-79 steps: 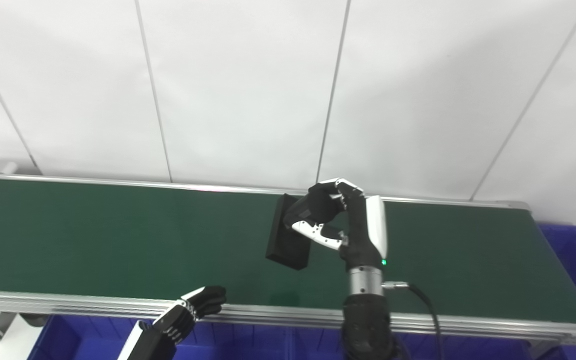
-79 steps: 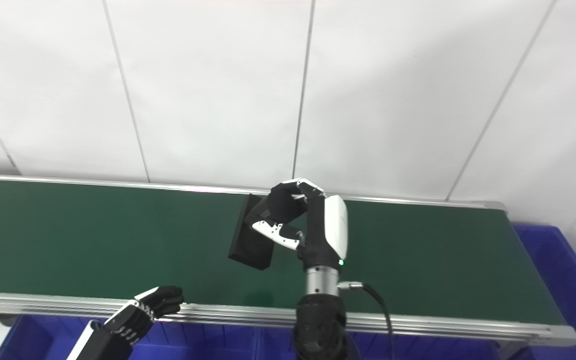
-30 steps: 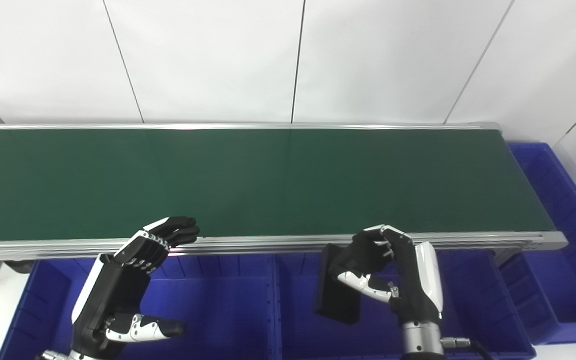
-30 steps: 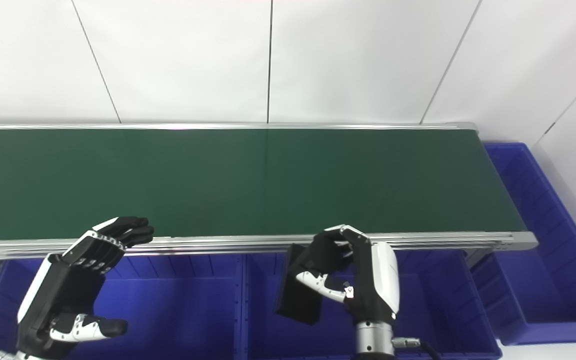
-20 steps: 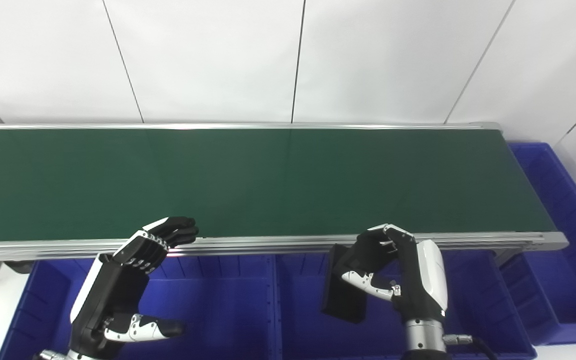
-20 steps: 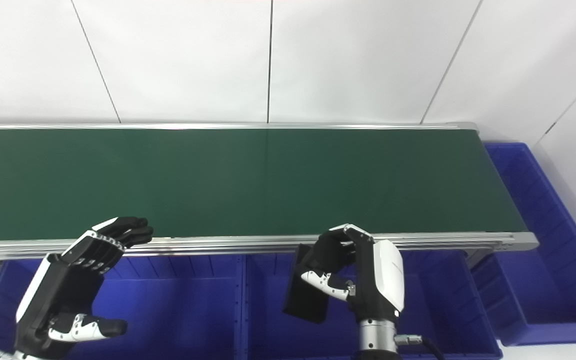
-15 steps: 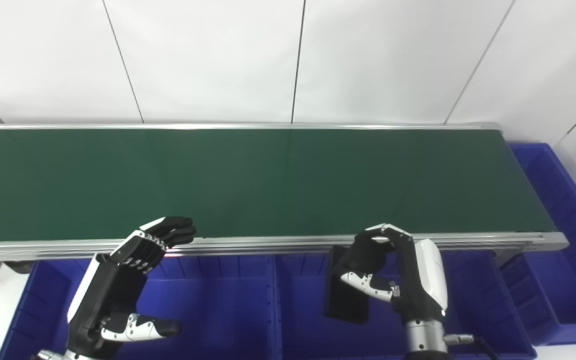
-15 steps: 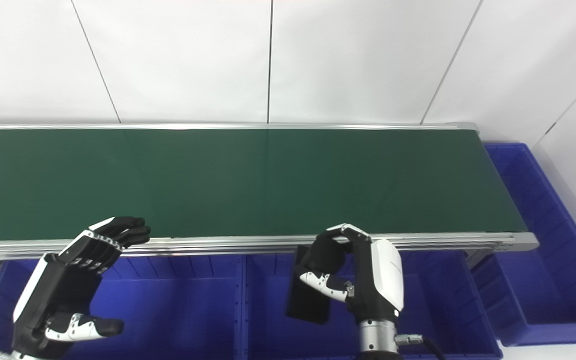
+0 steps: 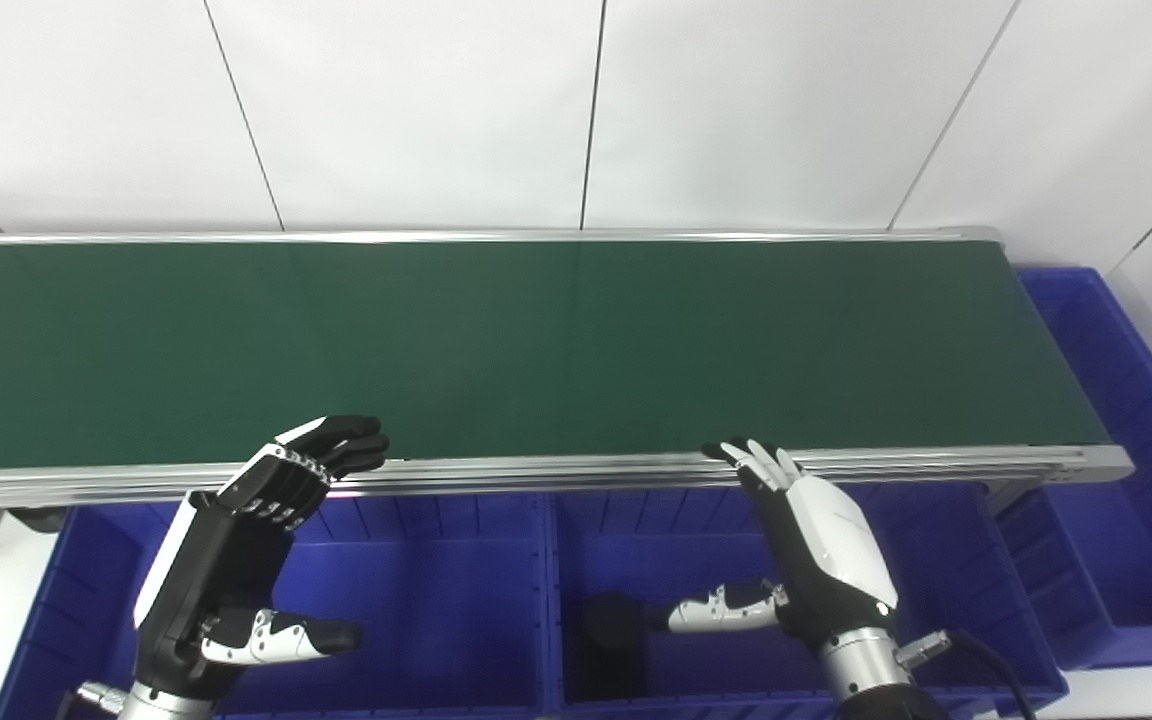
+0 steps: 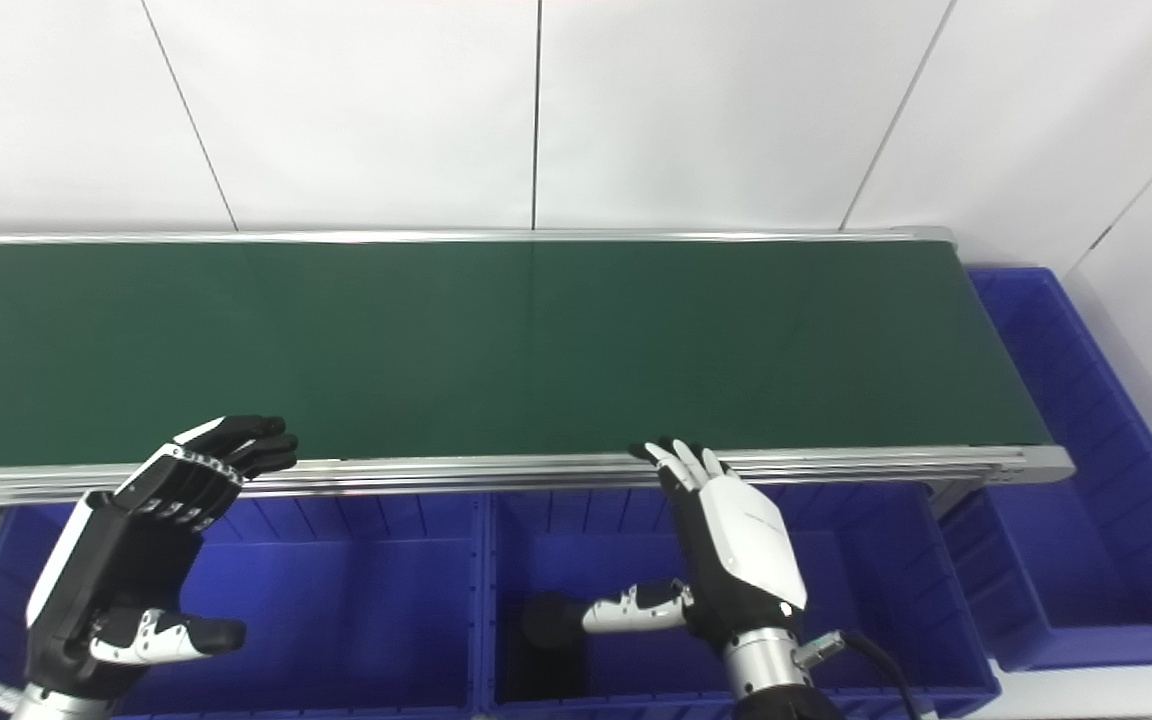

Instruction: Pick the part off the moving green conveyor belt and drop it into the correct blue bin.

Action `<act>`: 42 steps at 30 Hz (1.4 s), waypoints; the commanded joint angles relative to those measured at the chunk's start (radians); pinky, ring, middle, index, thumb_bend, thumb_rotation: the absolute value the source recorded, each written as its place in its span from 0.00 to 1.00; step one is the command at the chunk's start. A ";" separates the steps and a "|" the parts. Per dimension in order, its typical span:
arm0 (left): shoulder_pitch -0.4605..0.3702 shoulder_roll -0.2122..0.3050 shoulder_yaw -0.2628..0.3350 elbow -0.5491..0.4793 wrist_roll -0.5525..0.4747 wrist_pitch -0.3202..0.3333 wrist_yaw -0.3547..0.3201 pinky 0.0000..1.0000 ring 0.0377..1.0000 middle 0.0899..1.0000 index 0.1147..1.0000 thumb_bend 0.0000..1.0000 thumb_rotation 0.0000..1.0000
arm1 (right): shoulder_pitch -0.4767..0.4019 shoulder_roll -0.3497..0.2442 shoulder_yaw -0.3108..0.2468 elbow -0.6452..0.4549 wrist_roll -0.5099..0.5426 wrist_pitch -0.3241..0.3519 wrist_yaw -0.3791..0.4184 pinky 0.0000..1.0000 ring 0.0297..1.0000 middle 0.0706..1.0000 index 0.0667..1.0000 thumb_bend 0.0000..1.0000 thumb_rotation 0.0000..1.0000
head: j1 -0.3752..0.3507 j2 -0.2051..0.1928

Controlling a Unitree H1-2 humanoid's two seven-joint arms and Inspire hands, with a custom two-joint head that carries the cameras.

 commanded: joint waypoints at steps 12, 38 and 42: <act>-0.026 0.008 0.003 0.002 0.050 -0.005 0.014 0.78 0.78 0.79 0.78 0.92 0.35 | 0.018 0.063 -0.038 0.029 0.280 -0.160 -0.118 0.91 0.97 0.97 0.95 1.00 0.28 | 0.001 0.001; -0.079 -0.029 -0.025 0.050 0.085 -0.010 0.030 0.77 0.78 0.79 0.78 0.92 0.34 | 0.003 0.020 -0.048 0.167 0.710 -0.337 -0.229 0.87 0.92 0.94 0.93 0.99 0.26 | 0.031 -0.029; -0.098 -0.042 -0.030 0.085 0.113 -0.022 0.033 0.78 0.78 0.79 0.78 0.90 0.31 | 0.002 -0.008 -0.062 0.180 0.751 -0.357 -0.230 0.89 0.93 0.95 0.94 1.00 0.28 | 0.040 -0.047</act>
